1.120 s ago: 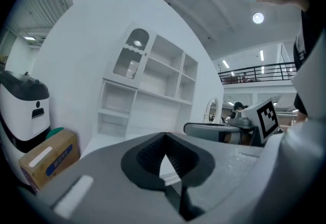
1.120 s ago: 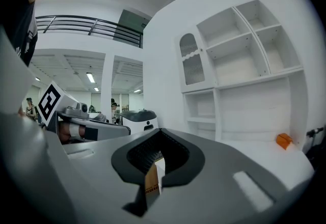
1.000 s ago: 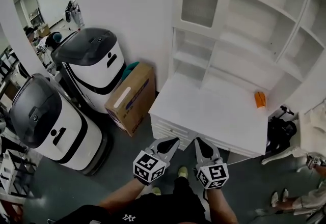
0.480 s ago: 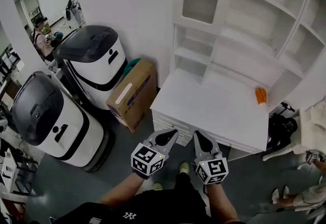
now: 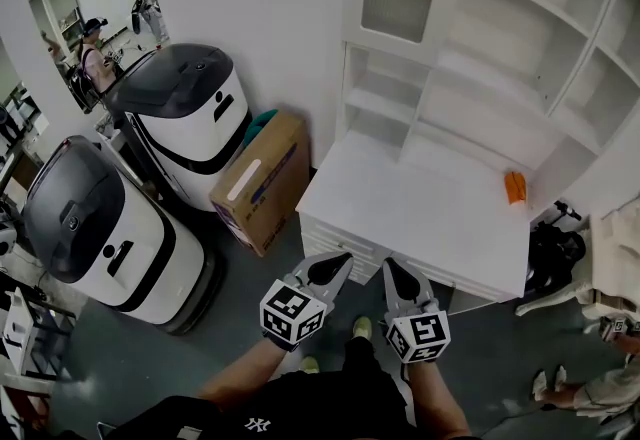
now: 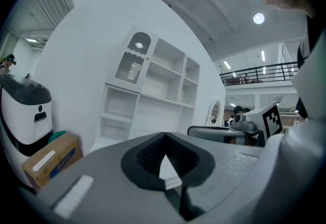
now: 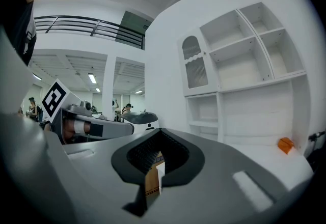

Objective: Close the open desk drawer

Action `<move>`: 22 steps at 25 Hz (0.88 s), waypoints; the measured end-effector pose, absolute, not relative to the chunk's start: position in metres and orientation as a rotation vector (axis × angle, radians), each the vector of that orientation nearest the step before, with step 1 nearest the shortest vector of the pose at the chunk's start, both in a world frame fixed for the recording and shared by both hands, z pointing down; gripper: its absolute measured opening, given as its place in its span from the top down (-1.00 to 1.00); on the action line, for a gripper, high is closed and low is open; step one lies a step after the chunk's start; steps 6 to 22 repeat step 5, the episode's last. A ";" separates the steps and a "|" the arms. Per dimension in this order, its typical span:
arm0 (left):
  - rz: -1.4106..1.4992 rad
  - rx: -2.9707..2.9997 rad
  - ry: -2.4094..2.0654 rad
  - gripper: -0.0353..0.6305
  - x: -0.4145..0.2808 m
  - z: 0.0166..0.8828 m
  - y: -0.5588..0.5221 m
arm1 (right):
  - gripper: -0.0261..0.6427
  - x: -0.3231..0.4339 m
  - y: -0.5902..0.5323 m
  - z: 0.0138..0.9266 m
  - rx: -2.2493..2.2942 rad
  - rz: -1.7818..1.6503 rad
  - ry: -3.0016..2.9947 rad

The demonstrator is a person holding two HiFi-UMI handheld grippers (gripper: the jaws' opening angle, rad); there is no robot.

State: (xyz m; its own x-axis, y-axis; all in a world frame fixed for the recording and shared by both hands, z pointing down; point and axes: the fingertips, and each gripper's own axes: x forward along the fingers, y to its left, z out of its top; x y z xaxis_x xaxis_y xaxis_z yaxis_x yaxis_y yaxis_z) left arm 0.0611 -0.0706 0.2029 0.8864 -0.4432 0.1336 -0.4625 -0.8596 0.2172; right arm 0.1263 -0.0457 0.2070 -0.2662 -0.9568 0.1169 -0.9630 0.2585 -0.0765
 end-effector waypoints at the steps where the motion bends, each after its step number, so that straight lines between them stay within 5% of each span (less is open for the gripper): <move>1: 0.114 2.812 -0.685 0.89 0.062 0.203 -0.071 | 0.86 0.127 -0.046 0.207 1.873 0.203 -2.455; 22: 0.110 2.814 -0.677 0.89 0.065 0.203 -0.071 | 0.86 0.128 -0.047 0.209 1.872 0.207 -2.454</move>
